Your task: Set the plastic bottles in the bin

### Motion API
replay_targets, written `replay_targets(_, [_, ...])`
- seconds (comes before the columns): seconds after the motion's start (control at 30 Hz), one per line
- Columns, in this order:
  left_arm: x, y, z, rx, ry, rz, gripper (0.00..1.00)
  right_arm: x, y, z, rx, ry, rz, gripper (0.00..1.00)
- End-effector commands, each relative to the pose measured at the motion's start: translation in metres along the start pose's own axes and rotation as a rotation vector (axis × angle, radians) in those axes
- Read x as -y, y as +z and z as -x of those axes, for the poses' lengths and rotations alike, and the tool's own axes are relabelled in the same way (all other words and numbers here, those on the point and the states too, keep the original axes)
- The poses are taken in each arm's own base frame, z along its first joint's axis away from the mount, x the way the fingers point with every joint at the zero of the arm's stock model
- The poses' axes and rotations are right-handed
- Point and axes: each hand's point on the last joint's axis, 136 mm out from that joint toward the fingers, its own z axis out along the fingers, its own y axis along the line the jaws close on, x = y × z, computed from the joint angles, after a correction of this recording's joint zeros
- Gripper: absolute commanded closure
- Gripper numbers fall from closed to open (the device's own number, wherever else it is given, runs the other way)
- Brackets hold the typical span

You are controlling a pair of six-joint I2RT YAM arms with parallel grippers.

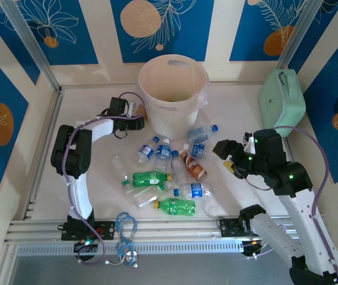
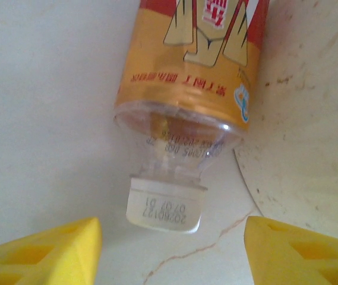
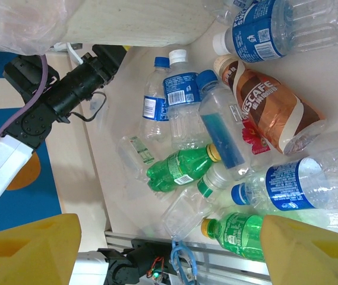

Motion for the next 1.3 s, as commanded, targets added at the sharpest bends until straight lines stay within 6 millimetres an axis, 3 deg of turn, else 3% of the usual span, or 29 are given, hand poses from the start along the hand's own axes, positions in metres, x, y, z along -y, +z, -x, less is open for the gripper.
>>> replay_targets(0.0, [-0.003,0.006,0.006,-0.008,0.01,-0.019,0.38,-0.005,-0.006,0.0,0.005,-0.004,0.005,0.21])
replay_targets(0.4, [-0.005,0.018,0.004,-0.027,-0.002,-0.033,0.51,-0.012,-0.001,0.005,0.001,-0.006,0.004,0.21])
replay_targets(0.83, [-0.007,0.012,0.005,-0.015,-0.003,-0.016,0.74,-0.014,-0.007,0.006,0.011,-0.016,0.004,0.21])
replay_targets(1.0, [-0.008,-0.018,0.004,0.018,-0.02,0.015,0.8,-0.019,-0.011,0.008,0.029,-0.036,0.013,0.21])
replay_targets(1.27, [-0.002,-0.108,0.007,0.136,-0.061,0.087,0.85,-0.035,-0.018,0.009,0.041,-0.089,0.053,0.21])
